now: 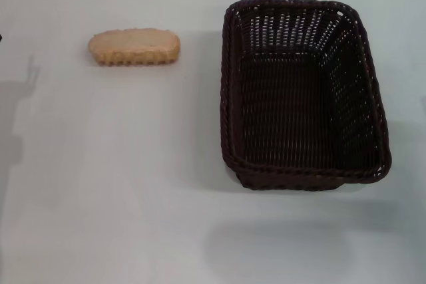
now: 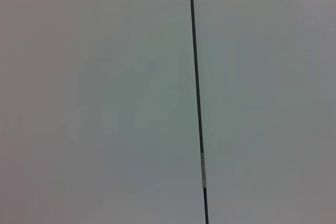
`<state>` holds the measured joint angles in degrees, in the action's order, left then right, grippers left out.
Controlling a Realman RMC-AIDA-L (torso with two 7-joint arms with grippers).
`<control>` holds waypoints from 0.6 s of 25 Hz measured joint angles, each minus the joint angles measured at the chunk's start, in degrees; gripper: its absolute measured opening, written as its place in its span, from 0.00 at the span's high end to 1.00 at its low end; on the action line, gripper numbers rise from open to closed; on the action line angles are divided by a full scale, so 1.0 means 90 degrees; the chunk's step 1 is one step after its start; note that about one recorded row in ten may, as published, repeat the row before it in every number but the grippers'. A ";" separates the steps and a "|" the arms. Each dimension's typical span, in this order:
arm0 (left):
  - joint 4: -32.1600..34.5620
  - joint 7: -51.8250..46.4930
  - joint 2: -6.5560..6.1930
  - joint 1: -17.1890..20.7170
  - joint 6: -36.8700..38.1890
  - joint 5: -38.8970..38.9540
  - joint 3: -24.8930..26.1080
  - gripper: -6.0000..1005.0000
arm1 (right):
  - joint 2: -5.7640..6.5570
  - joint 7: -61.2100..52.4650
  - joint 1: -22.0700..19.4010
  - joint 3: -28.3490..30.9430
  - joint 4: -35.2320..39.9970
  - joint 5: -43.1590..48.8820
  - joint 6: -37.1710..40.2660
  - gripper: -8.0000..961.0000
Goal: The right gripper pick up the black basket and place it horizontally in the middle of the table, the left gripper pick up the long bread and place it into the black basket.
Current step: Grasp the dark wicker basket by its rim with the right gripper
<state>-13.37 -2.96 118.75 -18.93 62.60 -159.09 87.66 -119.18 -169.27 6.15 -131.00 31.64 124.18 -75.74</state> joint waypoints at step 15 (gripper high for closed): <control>0.0002 0.0027 -0.0003 -0.0089 -0.0075 0.0001 0.0018 0.22 | 0.0596 0.0000 -0.0375 -0.0057 0.1920 0.0618 0.1496 0.19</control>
<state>-13.35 -2.72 118.72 -19.73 61.92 -159.08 87.82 -113.81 -169.27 2.77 -131.51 48.92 129.74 -62.28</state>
